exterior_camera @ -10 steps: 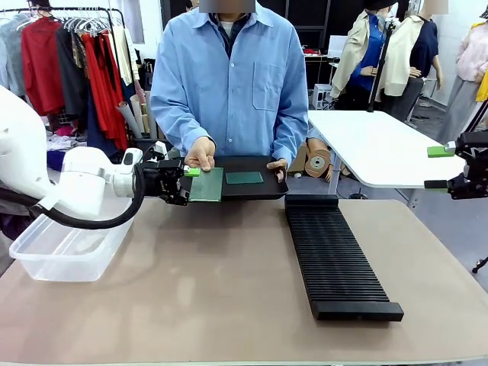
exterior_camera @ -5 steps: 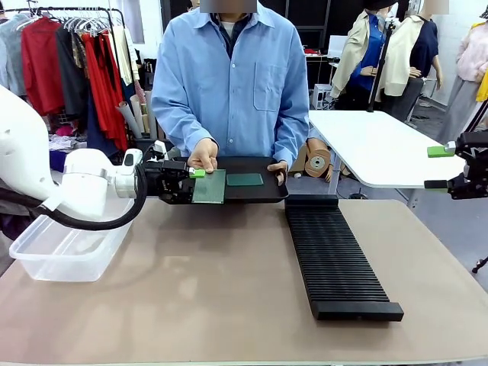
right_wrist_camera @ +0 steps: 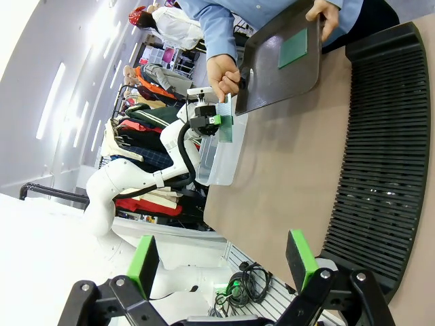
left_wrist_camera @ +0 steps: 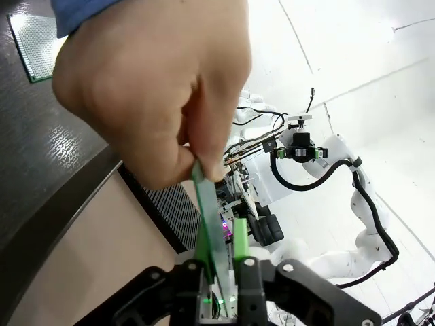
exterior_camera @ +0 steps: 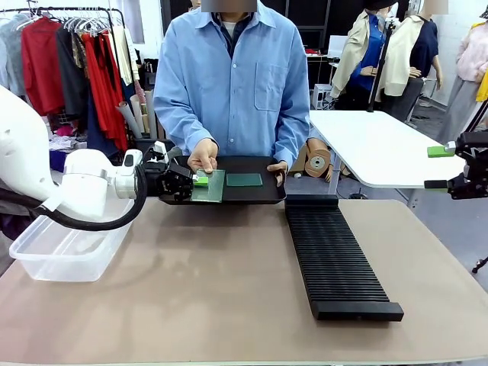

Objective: Sort PCBs into racks and boxes based on the side picked up.
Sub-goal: Pick up the Blank PCB handed by the Human, then if the short side of the Blank PCB is picked up, insert it into the PCB Rack ; if the long side is picked up, place it in the Organizing box.

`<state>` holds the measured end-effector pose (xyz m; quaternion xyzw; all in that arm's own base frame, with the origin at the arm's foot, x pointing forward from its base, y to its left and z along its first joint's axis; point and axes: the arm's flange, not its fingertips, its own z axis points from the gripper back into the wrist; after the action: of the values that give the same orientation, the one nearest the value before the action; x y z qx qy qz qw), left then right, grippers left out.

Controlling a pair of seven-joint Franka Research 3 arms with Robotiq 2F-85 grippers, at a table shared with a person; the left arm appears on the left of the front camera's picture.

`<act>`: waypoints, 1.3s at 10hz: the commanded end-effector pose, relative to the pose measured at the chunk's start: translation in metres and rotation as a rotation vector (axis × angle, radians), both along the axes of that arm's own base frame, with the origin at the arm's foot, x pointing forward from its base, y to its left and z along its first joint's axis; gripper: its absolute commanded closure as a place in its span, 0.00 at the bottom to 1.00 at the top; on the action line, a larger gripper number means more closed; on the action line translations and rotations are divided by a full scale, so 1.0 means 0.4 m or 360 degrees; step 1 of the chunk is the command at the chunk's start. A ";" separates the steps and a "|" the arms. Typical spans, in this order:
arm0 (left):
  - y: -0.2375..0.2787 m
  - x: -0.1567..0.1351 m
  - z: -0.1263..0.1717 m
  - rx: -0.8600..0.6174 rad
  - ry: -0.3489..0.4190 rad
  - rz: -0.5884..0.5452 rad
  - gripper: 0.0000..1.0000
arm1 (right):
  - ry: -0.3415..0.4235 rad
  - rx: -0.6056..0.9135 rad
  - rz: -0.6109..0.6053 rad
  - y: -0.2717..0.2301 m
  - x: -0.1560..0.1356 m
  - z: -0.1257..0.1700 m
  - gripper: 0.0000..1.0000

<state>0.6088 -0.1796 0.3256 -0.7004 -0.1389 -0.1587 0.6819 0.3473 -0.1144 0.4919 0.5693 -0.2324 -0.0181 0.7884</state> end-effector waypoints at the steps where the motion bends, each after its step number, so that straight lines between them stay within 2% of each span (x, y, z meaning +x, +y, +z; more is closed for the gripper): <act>1: -0.001 -0.018 0.005 -0.0023 -0.0018 0.0031 1.00 | -0.0014 0.0017 0.0006 -0.002 0.000 0.004 0.00; 5: 0.003 -0.024 0.010 -0.0028 -0.0013 0.0028 1.00 | -0.0014 0.0017 0.0006 -0.002 0.000 0.004 0.00; 6: 0.003 -0.027 0.011 0.0018 0.0009 -0.0021 1.00 | -0.0014 0.0017 0.0006 -0.002 0.000 0.004 0.00; 7: 0.002 -0.002 0.000 0.0000 0.0002 0.0002 1.00 | -0.0014 0.0017 0.0006 -0.002 0.000 0.004 0.00; 13: 0.002 -0.002 0.000 0.0000 0.0002 0.0002 1.00 | -0.0014 0.0017 0.0006 -0.002 0.000 0.004 0.00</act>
<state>0.6073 -0.1786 0.3240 -0.6999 -0.1368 -0.1573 0.6831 0.3472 -0.1144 0.4919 0.5693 -0.2324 -0.0182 0.7884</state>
